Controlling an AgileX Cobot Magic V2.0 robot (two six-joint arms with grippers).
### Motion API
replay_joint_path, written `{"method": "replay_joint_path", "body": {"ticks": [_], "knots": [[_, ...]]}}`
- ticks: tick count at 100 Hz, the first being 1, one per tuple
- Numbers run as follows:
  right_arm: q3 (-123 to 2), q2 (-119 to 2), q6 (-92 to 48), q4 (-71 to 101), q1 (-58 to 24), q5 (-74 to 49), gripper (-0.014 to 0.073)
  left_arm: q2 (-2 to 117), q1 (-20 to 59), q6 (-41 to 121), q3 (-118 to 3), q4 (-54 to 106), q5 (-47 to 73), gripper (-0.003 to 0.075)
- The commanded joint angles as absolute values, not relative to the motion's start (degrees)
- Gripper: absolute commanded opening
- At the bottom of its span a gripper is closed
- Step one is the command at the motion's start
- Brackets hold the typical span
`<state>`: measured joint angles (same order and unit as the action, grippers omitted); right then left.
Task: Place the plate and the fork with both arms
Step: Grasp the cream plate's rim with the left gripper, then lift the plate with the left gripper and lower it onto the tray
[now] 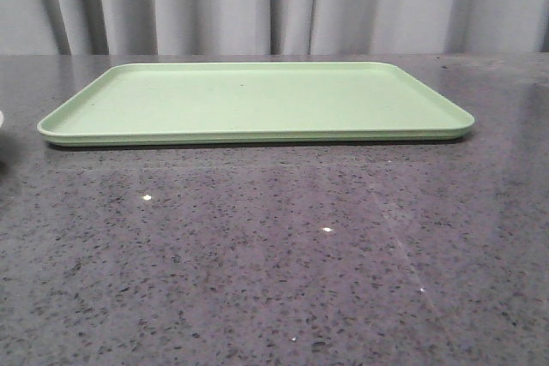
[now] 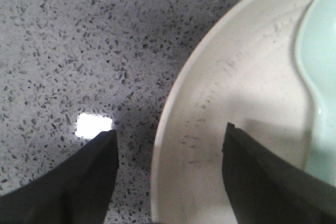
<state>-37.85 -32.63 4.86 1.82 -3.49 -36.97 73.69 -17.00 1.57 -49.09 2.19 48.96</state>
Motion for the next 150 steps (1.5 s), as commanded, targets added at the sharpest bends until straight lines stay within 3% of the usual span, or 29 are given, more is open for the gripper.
{"method": "replay_joint_path", "body": {"ticks": [1,10,32,46,84,125,150], "knots": [[-39.88,-33.23,4.44,1.94,-3.21,-33.11,0.0526,72.69,-17.08,1.53,-51.05,2.29,47.60,0.0410],[-39.88,-33.23,4.44,1.94,-3.21,-33.11,0.0526,72.69,-17.08,1.53,-51.05,2.29,47.72,0.0347],[-39.88,-33.23,4.44,1.94,-3.21,-33.11,0.0526,72.69,-17.08,1.53,-51.05,2.29,48.37,0.0090],[-39.88,-33.23,4.44,1.94,-3.21,-33.11,0.0526,72.69,-17.08,1.53,-51.05,2.29,48.57,-0.0022],[-39.88,-33.23,4.44,1.94,-3.21,-32.99,0.0526,72.56,-19.81,1.97,-51.05,3.04,50.66,-0.0020],[-39.88,-33.23,4.44,1.94,-3.21,-32.99,0.0526,69.50,-30.29,13.81,-55.33,19.56,55.27,-0.0020],[-39.88,-33.23,4.44,1.94,-3.21,-32.93,0.0526,67.34,-31.63,18.40,-60.50,29.84,58.11,-0.0020]]}}
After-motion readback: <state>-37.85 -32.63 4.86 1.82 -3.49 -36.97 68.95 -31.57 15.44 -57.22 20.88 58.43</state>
